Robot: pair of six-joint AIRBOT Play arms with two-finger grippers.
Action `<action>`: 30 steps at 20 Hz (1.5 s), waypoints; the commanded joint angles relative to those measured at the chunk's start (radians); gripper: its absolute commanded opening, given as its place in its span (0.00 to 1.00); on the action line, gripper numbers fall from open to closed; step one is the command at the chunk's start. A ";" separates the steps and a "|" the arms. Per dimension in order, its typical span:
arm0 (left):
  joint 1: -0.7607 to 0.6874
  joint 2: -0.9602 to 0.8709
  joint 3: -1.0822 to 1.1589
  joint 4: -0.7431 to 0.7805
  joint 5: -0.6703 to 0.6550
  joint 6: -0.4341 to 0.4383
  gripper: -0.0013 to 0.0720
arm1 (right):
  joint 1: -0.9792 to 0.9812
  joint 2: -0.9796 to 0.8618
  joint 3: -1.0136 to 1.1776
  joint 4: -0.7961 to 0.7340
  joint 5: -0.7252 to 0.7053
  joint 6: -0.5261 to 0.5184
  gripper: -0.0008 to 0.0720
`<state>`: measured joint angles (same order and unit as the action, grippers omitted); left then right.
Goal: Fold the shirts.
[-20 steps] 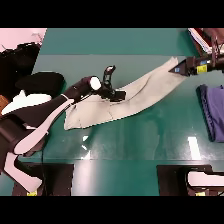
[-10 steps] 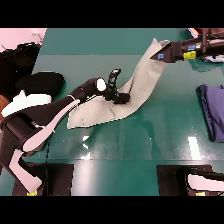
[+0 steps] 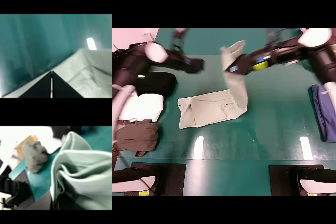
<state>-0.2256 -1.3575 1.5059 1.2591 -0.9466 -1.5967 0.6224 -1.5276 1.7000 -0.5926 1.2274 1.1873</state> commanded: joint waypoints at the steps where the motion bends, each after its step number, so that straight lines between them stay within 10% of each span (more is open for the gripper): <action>1: 0.143 0.186 0.000 0.128 -0.070 0.000 0.05 | 0.227 -0.101 0.002 -0.001 -0.219 -0.018 0.24; 3: 0.191 0.241 0.000 0.134 -0.095 0.000 0.05 | 0.307 -0.152 0.002 -0.002 -0.308 -0.018 0.64; 15: 0.220 0.261 -0.001 0.113 -0.191 0.000 0.05 | -0.104 0.058 -0.407 -0.297 -0.154 0.047 0.65; 17: 0.220 0.258 -0.009 0.090 -0.191 0.000 0.05 | -0.226 0.039 -0.480 -0.288 -0.142 0.072 0.94; 28: 0.220 0.253 -0.040 0.072 -0.162 0.001 0.05 | -0.173 -0.370 -0.267 0.015 -0.001 0.012 0.79; 30: 0.220 0.253 -0.040 0.069 -0.164 0.000 0.05 | -0.113 -0.417 -0.197 0.022 -0.003 0.013 0.57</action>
<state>-0.0063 -1.1038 1.4666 1.3334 -1.1133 -1.5967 0.4381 -1.8652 1.4105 -0.6125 1.2049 1.2034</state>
